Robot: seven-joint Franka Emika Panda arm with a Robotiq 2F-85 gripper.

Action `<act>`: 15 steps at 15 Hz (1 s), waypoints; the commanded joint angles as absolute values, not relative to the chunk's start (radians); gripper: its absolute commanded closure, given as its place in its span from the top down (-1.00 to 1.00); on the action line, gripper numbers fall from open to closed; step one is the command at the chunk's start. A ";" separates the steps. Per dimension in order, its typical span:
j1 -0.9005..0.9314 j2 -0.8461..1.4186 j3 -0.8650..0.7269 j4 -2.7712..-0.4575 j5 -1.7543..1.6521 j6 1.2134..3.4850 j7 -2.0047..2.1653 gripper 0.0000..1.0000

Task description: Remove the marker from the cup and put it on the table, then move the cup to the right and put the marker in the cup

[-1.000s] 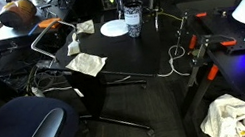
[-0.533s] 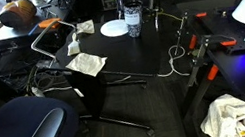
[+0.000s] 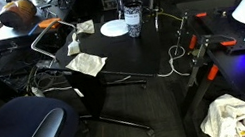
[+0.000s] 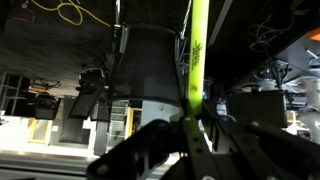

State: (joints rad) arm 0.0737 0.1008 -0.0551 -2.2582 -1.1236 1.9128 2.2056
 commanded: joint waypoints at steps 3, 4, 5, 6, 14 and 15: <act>0.063 0.140 -0.023 -2.223 -1.125 1.740 2.360 -0.93; 0.066 0.150 -0.019 -2.219 -1.125 1.717 2.385 -0.93; 0.068 0.160 -0.015 -2.218 -1.125 1.701 2.400 -0.93; 0.070 0.171 -0.012 -2.215 -1.124 1.685 2.416 -0.93; 0.081 0.264 0.022 -2.173 -1.085 1.558 2.415 -0.93; 0.082 0.274 0.025 -2.168 -1.083 1.551 2.415 -0.93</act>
State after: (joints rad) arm 0.0768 0.2363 0.0107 -2.2077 -1.1061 1.6114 2.4058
